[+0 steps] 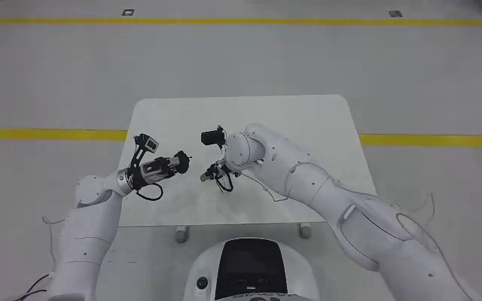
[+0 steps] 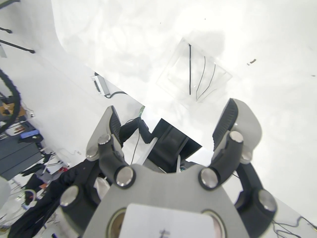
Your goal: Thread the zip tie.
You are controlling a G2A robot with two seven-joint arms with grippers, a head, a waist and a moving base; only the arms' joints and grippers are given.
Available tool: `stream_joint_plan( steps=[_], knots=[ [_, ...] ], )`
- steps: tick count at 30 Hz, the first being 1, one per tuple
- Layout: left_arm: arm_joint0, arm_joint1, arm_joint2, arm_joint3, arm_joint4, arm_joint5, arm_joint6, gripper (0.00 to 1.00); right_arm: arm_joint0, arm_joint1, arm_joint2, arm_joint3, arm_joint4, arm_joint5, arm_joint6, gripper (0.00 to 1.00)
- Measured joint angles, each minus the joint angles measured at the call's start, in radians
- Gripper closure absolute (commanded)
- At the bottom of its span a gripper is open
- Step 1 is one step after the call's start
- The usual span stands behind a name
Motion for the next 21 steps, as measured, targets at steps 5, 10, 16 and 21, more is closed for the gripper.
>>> stream_joint_plan(
  steps=[5, 10, 16, 21],
  knots=[
    [0.0, 0.0, 0.0, 0.0, 0.0, 0.0, 0.0, 1.0, 0.012, -0.03, -0.041, 0.036, -0.052, -0.02, 0.013, 0.0],
    [0.0, 0.0, 0.0, 0.0, 0.0, 0.0, 0.0, 1.0, 0.012, -0.034, -0.042, 0.041, -0.053, -0.023, 0.012, 0.0],
    [0.0, 0.0, 0.0, 0.0, 0.0, 0.0, 0.0, 1.0, -0.006, -0.031, -0.034, 0.042, -0.069, -0.027, -0.034, 0.0],
    [0.0, 0.0, 0.0, 0.0, 0.0, 0.0, 0.0, 1.0, -0.037, -0.027, -0.017, 0.038, -0.11, -0.031, -0.136, 0.0]
  ],
)
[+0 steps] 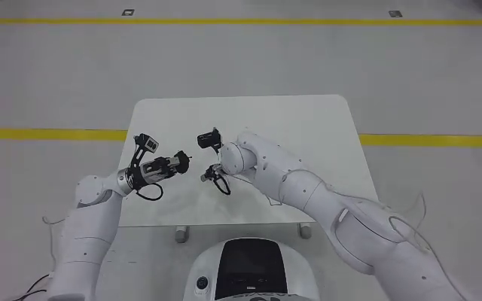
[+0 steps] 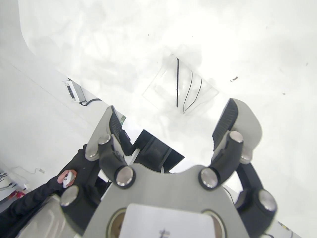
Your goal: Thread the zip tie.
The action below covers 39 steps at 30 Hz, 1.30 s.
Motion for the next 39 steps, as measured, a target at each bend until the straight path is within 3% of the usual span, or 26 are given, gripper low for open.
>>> stream_joint_plan(
  steps=[9, 22, 23, 24, 26, 32, 37, 39],
  knots=[
    [0.0, 0.0, 0.0, 0.0, 0.0, 0.0, 0.0, 1.0, -0.042, -0.005, 0.01, 0.001, -0.072, -0.017, -0.093, 0.0],
    [0.0, 0.0, 0.0, 0.0, 0.0, 0.0, 0.0, 1.0, -0.065, -0.006, 0.013, -0.007, -0.117, -0.032, -0.118, 0.0],
    [0.0, 0.0, 0.0, 0.0, 0.0, 0.0, 0.0, 1.0, -0.068, -0.006, 0.016, -0.009, -0.119, -0.036, -0.118, 0.04],
    [0.0, 0.0, 0.0, 0.0, 0.0, 0.0, 0.0, 1.0, -0.07, -0.006, 0.02, -0.01, -0.122, -0.041, -0.115, 0.24],
    [0.0, 0.0, 0.0, 0.0, 0.0, 0.0, 0.0, 1.0, -0.073, -0.007, 0.026, -0.011, -0.125, -0.045, -0.11, 0.55],
    [0.0, 0.0, 0.0, 0.0, 0.0, 0.0, 0.0, 1.0, -0.083, -0.01, 0.046, -0.011, -0.136, -0.043, -0.092, 0.7],
    [0.0, 0.0, 0.0, 0.0, 0.0, 0.0, 0.0, 1.0, -0.091, -0.017, 0.054, 0.003, -0.146, -0.047, -0.079, 0.89],
    [0.0, 0.0, 0.0, 0.0, 0.0, 0.0, 0.0, 1.0, -0.093, -0.021, 0.056, 0.011, -0.15, -0.051, -0.078, 0.91]
  ],
)
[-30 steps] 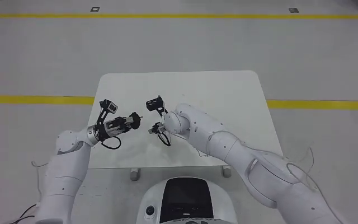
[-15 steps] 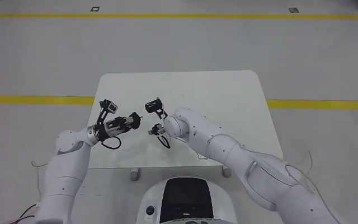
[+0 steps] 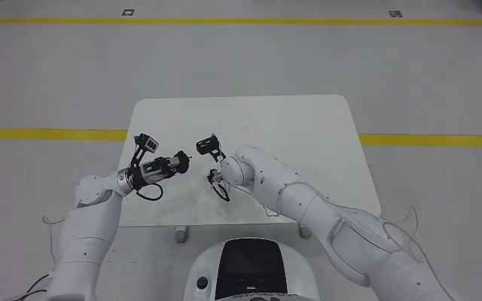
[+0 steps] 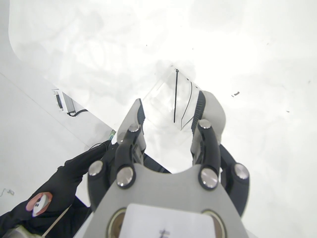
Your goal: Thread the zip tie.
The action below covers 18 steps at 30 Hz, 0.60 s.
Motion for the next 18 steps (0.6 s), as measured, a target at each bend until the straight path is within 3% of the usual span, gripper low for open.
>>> stream_joint_plan(
  steps=[18],
  knots=[
    [0.0, 0.0, 0.0, 0.0, 0.0, 0.0, 0.0, 1.0, 0.023, -0.058, -0.019, 0.121, -0.025, -0.061, 0.118, 0.89]
  ],
)
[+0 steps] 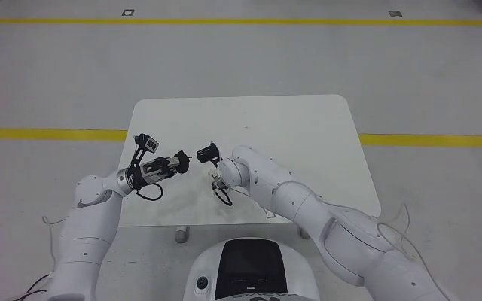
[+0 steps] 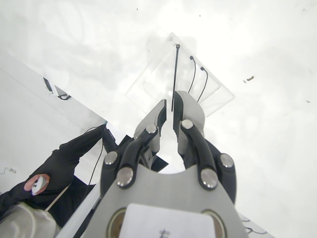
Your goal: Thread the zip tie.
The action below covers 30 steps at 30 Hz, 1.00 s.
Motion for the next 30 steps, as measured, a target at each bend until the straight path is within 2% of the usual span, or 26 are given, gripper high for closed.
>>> stream_joint_plan(
  steps=[14, 22, 30],
  knots=[
    [0.0, 0.0, 0.0, 0.0, 0.0, 0.0, 0.0, 1.0, 0.02, -0.034, 0.006, 0.071, -0.009, -0.033, 0.067, 0.87],
    [0.0, 0.0, 0.0, 0.0, 0.0, 0.0, 0.0, 1.0, 0.005, -0.053, -0.004, 0.078, -0.052, -0.068, -0.021, 0.87],
    [0.0, 0.0, 0.0, 0.0, 0.0, 0.0, 0.0, 1.0, 0.0, -0.088, -0.024, 0.141, -0.091, -0.073, -0.057, 0.87]
  ],
)
